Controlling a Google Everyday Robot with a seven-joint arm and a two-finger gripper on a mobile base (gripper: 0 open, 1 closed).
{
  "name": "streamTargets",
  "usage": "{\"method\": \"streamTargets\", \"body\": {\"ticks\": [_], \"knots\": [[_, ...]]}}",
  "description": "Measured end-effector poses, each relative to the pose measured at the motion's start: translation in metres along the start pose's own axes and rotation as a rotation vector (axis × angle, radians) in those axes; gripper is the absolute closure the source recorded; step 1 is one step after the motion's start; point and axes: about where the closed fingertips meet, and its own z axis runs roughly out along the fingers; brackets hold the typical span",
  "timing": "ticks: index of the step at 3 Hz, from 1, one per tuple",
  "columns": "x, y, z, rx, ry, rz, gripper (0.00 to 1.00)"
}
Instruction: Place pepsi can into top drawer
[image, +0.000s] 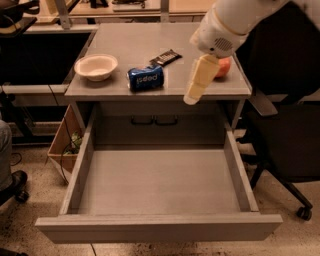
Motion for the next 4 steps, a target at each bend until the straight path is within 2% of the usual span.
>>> {"method": "streamTargets", "body": {"ticks": [2,3,4], "knots": [[-0.053,-0.012,0.076,-0.085,-0.066,-0.016,0.0],[-0.079,-0.019,0.105,-0.101,-0.089,-0.04,0.0],[-0.096,-0.036,0.125,-0.093,-0.099,-0.056,0.0]]}}
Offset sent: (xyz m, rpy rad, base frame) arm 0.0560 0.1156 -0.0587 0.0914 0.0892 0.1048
